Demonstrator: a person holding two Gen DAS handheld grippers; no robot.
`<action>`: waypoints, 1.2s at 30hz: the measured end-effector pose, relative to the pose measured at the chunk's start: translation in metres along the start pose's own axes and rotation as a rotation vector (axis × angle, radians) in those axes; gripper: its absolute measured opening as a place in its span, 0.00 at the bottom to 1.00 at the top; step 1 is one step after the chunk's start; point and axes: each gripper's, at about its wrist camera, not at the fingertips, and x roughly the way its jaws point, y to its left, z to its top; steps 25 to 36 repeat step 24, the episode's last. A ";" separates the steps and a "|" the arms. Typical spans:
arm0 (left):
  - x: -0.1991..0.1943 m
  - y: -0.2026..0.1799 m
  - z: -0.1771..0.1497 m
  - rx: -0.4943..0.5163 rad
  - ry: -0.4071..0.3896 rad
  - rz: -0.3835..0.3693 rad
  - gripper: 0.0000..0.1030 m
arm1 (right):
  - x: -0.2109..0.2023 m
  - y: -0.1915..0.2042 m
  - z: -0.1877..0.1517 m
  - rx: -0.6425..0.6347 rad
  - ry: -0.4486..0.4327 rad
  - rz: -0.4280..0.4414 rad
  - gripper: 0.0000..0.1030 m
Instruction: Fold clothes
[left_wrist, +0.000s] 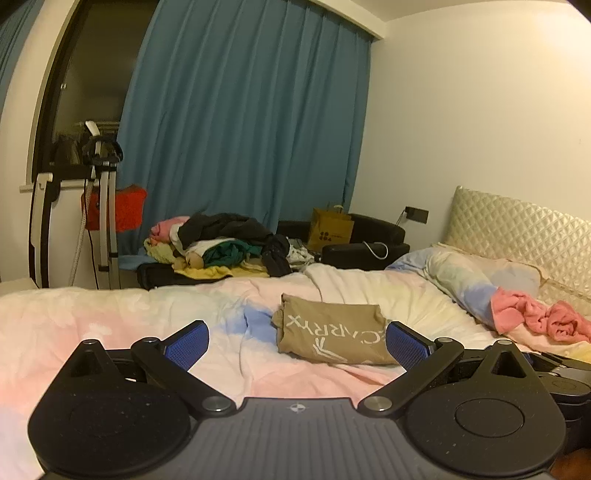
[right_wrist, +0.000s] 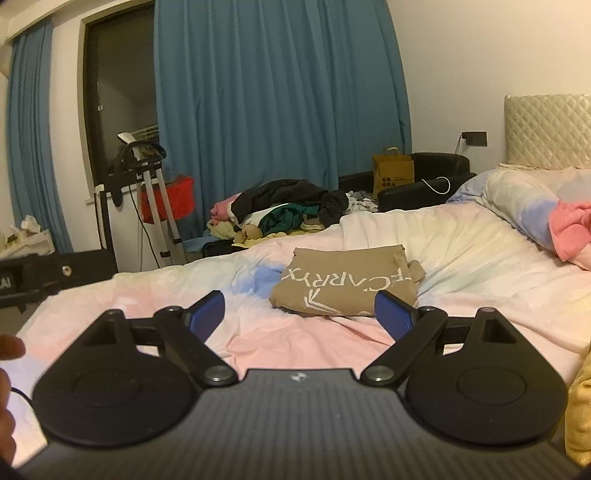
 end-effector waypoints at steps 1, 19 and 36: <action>0.000 0.001 -0.001 -0.002 0.003 0.000 1.00 | 0.002 0.001 0.000 -0.004 0.006 -0.001 0.87; 0.002 0.000 -0.002 0.014 -0.002 0.021 1.00 | 0.005 0.006 -0.002 -0.014 0.042 -0.014 0.87; 0.004 0.003 -0.003 0.010 0.006 0.029 1.00 | 0.006 0.003 -0.001 -0.001 0.054 -0.014 0.87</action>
